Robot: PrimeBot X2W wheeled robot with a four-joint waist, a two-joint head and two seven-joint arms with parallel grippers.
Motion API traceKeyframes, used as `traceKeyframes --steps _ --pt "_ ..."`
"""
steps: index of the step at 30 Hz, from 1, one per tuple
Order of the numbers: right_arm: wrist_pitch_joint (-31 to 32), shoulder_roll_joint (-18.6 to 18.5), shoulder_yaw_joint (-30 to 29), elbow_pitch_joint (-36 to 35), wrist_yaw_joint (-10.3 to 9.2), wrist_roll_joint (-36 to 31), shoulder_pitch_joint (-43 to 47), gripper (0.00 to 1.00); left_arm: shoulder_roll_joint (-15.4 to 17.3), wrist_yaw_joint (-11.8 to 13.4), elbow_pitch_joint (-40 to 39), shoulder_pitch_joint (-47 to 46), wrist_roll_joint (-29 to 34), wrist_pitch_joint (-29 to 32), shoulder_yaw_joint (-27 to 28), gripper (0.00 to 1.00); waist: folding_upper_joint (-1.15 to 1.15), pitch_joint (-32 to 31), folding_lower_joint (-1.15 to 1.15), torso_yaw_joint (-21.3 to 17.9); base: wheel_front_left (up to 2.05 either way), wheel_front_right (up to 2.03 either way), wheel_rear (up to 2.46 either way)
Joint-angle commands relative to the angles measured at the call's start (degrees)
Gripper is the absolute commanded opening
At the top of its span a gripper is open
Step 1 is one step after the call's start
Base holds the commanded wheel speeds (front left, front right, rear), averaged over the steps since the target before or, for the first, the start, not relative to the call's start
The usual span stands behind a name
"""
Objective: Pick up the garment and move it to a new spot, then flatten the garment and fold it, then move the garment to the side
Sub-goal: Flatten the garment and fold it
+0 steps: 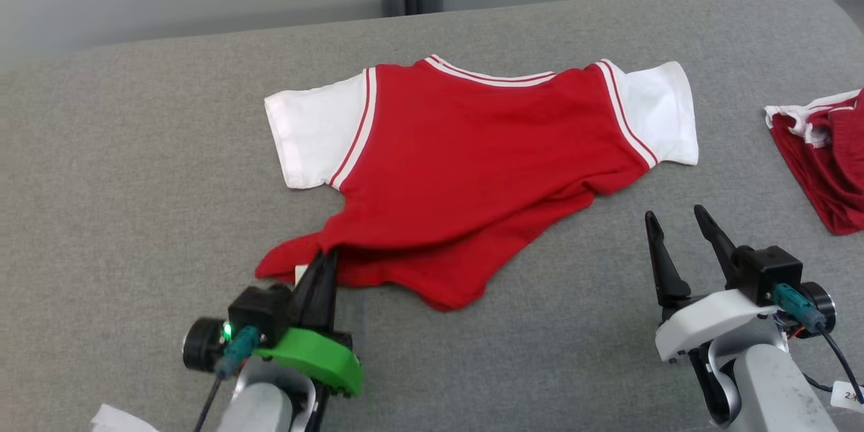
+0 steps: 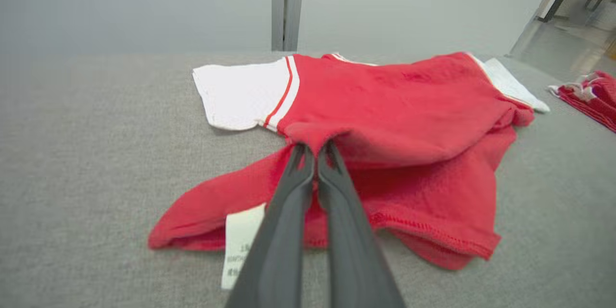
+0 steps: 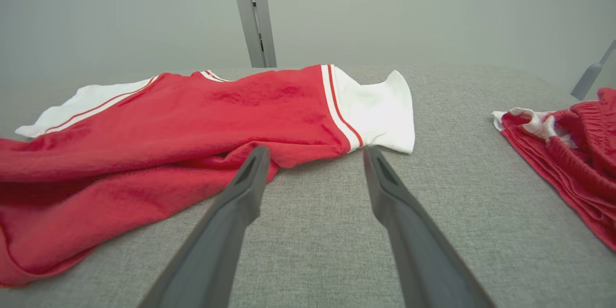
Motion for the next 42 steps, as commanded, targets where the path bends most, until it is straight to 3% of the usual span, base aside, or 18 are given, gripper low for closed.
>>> traceKeyframes --steps 1,4,8,18,19,20,24,32,37,42 --pt "-0.11 -0.14 -0.26 0.11 -0.07 0.63 1.22 1.0 0.26 -0.27 -3.93 -1.34 0.83 -0.05 0.78 0.0 0.0 -0.41 0.0 0.62 0.0 0.0 0.0" --pt "-0.11 -0.15 -0.21 0.48 -0.07 1.08 1.75 1.0 0.29 0.11 -13.52 -2.75 2.21 -0.04 2.98 0.0 0.0 -0.79 0.0 1.35 0.0 0.0 0.0" --pt "-0.11 -0.16 0.46 0.59 -0.07 1.49 1.11 1.0 0.53 -0.15 -14.82 -6.14 4.07 -0.04 5.95 0.0 0.0 -0.17 0.0 1.12 0.0 0.0 0.0" --pt "-0.11 -0.17 2.56 0.13 -0.07 2.41 -2.74 1.0 8.64 -0.44 4.62 -22.91 6.63 -0.03 12.68 0.0 0.0 5.95 0.0 -2.42 0.0 0.0 0.0" --pt "-0.11 -0.15 2.79 0.25 -0.07 2.41 -3.03 1.0 9.01 0.24 7.75 -24.24 6.51 -0.02 13.55 0.29 0.0 6.52 0.0 -2.75 0.0 0.0 0.0" --pt "-0.11 -0.15 2.94 0.31 -0.07 2.45 -3.2 1.0 9.18 0.84 10.06 -25.36 6.33 -0.02 14.09 1.0 0.0 6.82 0.0 -2.98 0.0 0.0 0.0" --pt "-0.11 -0.18 3.19 0.49 -0.07 2.97 -3.45 1.0 7.77 3.03 13.32 -28.04 5.69 -0.04 16.87 1.0 0.0 7.52 0.0 -3.59 0.0 0.0 0.0" --pt "-0.11 -0.16 2.26 1.05 -0.07 2.68 -1.98 1.0 1.35 1.86 9.97 -17.75 4.77 -0.04 17.82 1.0 0.0 5.64 0.0 -2.41 0.0 0.0 0.0" --pt "-0.1 -0.18 3.16 1.41 -0.07 3.07 -1.55 1.0 0.26 1.52 7.71 -10.58 1.55 -0.04 13.86 1.0 0.0 4.39 0.0 -1.67 0.0 0.0 0.0" --pt "-0.1 -0.17 3.68 1.74 -0.07 3.39 -0.99 1.0 0.33 4.44 4.97 -5.88 -4.02 -0.04 7.64 1.0 0.0 3.62 0.0 -1.4 0.0 0.0 0.0"
